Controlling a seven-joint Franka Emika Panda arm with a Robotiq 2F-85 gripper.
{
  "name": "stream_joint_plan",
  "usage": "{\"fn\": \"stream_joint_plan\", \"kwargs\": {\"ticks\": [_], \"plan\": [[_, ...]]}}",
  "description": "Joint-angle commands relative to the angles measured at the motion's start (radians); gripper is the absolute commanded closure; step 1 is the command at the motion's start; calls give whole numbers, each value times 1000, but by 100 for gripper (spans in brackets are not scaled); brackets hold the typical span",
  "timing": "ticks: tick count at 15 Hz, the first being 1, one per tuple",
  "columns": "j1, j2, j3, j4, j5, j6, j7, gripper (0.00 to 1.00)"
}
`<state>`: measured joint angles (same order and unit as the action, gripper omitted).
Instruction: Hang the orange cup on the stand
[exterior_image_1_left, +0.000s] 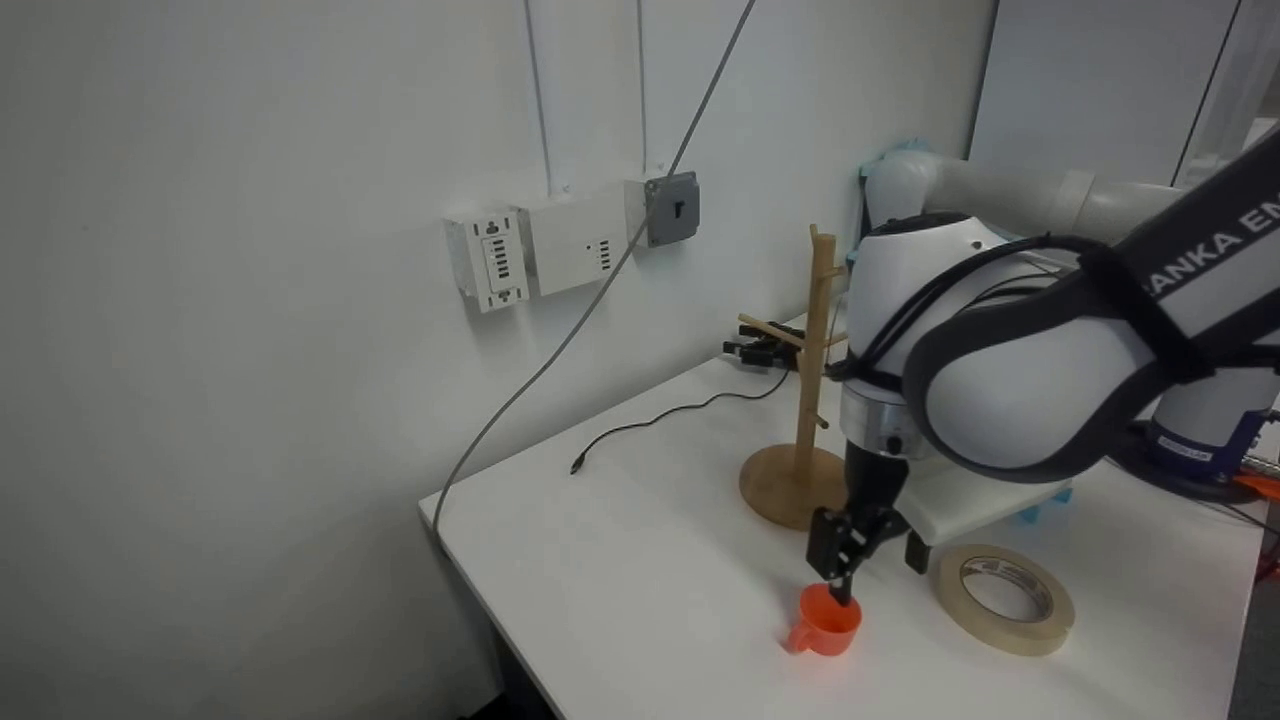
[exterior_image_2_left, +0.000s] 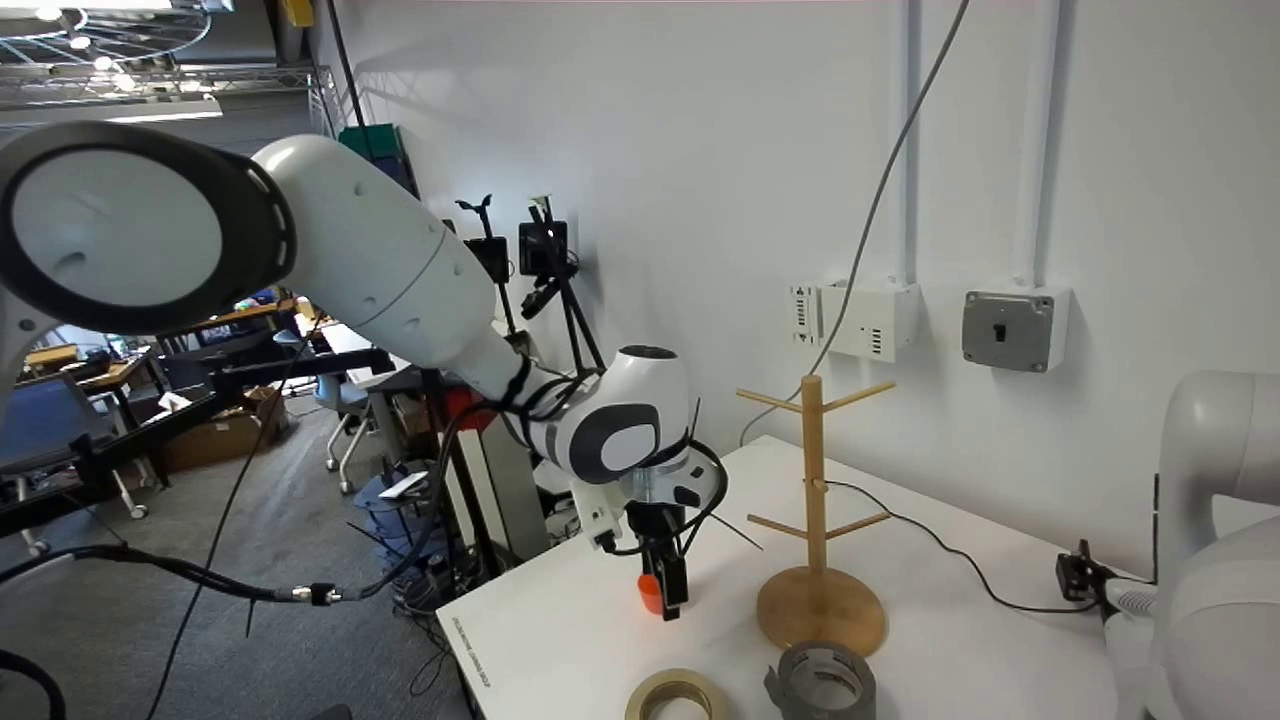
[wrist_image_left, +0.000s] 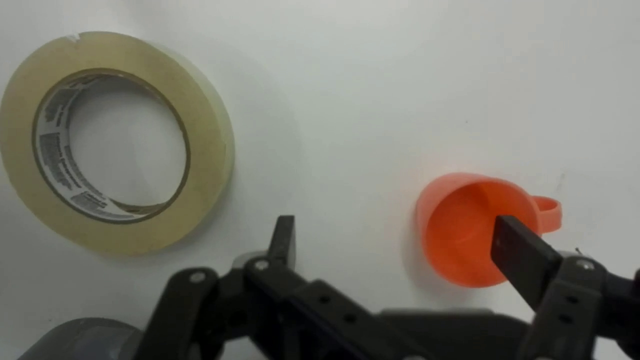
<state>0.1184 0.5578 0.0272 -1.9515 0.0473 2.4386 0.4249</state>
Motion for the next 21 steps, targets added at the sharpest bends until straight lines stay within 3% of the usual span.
{"fn": "stream_joint_plan", "kwargs": {"ticks": [1, 3, 4, 5, 14, 15, 21], "plan": [[14, 66, -22, 78, 12, -13, -8, 0], [17, 85, -26, 97, 12, -12, -4, 5], [18, 94, -27, 107, 14, -13, -3, 14], [19, 101, -28, 115, 15, -13, -2, 29], [10, 120, -31, 143, 36, -11, 5, 96], [11, 111, -34, 133, 39, -6, 8, 100], [60, -8, -79, 12, 2, -16, 86, 99]]}}
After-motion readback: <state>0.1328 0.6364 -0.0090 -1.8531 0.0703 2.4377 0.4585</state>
